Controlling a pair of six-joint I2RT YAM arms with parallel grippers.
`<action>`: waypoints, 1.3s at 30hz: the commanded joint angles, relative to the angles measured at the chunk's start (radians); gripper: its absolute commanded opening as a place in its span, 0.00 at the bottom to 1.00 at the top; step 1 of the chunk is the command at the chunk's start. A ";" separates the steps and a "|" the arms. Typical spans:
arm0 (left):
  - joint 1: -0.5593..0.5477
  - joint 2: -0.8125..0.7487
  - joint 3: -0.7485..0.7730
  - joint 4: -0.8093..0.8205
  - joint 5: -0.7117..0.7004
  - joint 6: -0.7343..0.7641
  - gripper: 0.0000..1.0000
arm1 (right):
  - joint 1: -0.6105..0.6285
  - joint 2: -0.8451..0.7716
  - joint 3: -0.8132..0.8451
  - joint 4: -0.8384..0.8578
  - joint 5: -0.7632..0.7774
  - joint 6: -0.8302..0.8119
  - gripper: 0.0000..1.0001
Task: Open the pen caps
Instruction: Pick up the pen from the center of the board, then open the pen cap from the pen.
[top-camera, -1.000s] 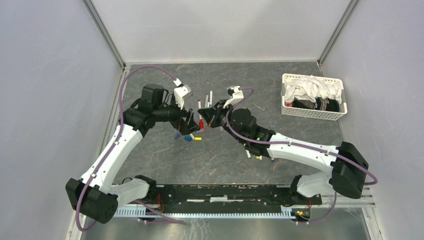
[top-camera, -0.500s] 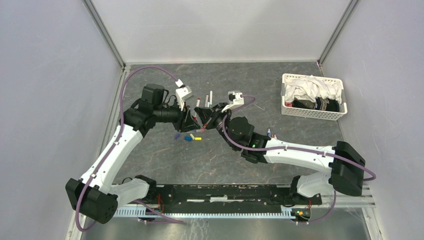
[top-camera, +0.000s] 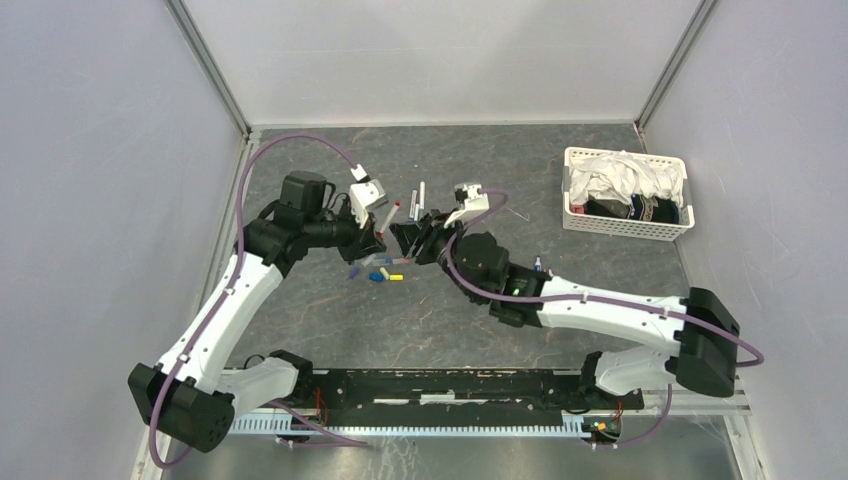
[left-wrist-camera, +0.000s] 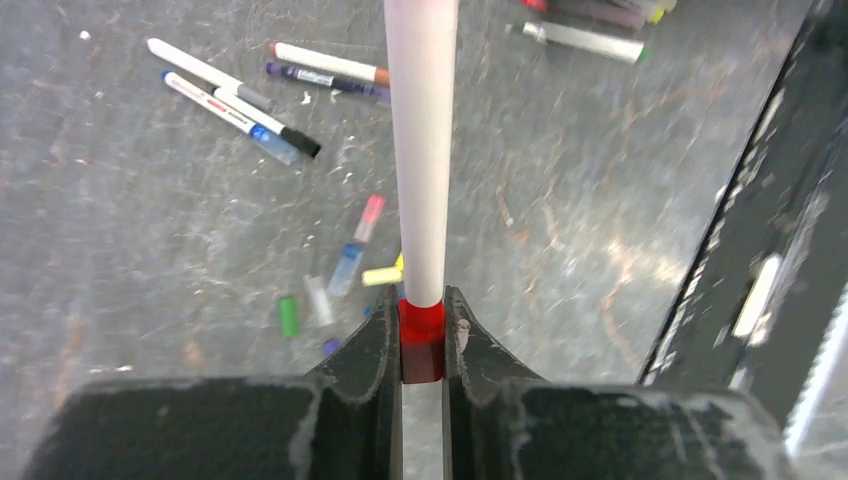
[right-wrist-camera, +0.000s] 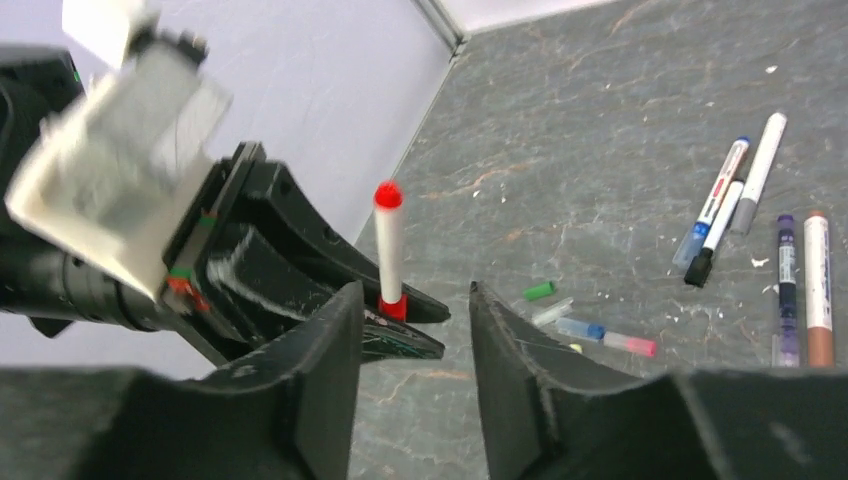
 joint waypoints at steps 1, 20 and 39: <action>0.001 -0.090 -0.065 -0.109 -0.100 0.414 0.02 | -0.200 -0.086 0.115 -0.239 -0.359 0.008 0.56; -0.116 -0.142 -0.056 -0.325 -0.255 0.874 0.02 | -0.215 0.274 0.357 -0.455 -1.053 0.045 0.56; -0.179 -0.099 -0.038 -0.398 -0.273 0.956 0.02 | -0.168 0.482 0.470 -0.430 -1.191 0.071 0.37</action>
